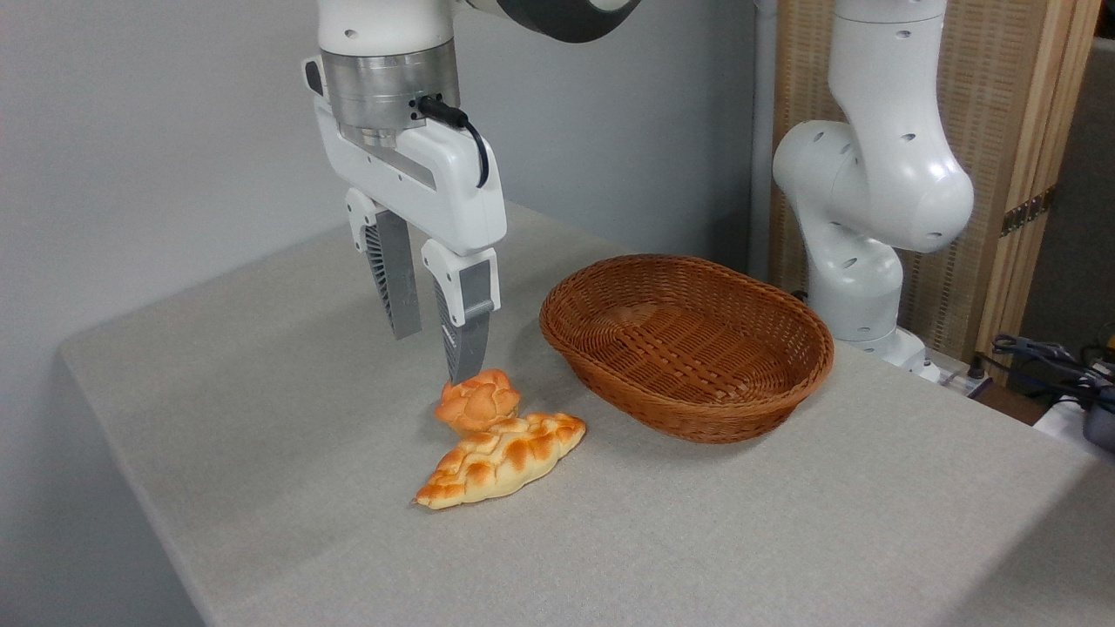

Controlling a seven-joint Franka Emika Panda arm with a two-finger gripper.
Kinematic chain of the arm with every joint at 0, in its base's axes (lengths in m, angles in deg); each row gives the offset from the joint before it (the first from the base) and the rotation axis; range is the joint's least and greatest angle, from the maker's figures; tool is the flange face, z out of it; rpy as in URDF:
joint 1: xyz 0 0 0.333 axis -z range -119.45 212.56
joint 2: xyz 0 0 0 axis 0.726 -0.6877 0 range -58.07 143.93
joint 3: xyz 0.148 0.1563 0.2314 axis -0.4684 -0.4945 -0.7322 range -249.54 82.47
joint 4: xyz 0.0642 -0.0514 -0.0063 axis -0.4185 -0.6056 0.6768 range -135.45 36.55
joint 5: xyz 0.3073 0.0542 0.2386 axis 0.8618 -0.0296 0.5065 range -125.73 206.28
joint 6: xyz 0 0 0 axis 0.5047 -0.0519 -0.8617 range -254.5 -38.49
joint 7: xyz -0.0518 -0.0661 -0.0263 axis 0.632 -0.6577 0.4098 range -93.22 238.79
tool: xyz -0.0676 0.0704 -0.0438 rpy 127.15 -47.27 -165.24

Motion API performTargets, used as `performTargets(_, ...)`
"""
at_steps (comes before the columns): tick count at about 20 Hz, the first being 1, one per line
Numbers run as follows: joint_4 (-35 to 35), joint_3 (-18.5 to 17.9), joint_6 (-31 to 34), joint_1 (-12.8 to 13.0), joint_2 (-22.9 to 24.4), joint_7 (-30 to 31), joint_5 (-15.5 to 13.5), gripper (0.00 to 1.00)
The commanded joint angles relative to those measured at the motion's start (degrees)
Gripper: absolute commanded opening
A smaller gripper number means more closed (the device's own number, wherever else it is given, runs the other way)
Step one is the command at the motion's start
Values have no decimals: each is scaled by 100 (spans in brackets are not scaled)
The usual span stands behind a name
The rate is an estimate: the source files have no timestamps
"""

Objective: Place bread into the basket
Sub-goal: 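Lower the open gripper over the small round orange roll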

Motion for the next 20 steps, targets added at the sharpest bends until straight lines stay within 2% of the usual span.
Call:
performTargets(1, 74, 302, -14, -276, -53, 46, 46, 100)
performTargets(12, 13, 313, -14, -233, -106, 46, 2, 100)
performTargets(18, -567, 392, -14, 4, -27, 37, -42, 100)
performTargets(20, -874, 392, -49, 188, 52, 28, -42, 100)
